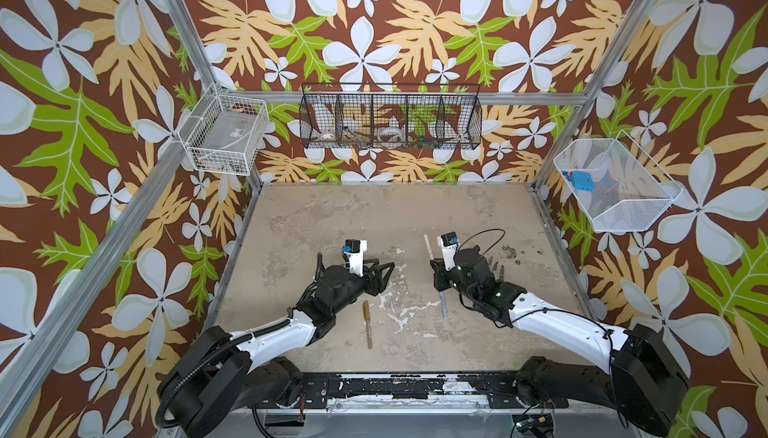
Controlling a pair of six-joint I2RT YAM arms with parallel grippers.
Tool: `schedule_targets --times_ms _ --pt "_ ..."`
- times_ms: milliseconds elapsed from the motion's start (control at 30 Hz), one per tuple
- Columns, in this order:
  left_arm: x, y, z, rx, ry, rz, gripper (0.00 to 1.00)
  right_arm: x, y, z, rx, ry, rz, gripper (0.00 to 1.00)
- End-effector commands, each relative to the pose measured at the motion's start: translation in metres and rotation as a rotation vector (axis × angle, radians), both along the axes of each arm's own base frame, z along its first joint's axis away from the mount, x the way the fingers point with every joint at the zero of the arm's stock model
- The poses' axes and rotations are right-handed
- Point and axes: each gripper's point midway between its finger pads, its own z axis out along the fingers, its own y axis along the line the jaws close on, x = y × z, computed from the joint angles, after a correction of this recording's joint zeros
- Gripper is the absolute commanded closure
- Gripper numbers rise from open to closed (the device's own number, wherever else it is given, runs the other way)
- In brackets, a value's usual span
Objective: Open the pen caps
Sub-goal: 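Lift the cream pen upright with the right gripper while the left gripper approaches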
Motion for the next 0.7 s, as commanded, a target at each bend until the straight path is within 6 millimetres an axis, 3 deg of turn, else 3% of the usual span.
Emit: schedule_targets --times_ms 0,400,667 --pt "-0.004 0.003 0.036 -0.096 -0.133 -0.002 0.35 0.003 0.025 0.033 0.102 -0.123 0.116 0.92" --pt "-0.024 0.003 0.053 -0.187 -0.226 -0.077 0.35 -0.014 0.040 0.040 0.172 -0.171 0.246 0.91" --pt "-0.041 -0.011 0.064 -0.221 -0.261 -0.206 0.35 -0.033 0.056 0.048 0.249 -0.170 0.373 0.91"
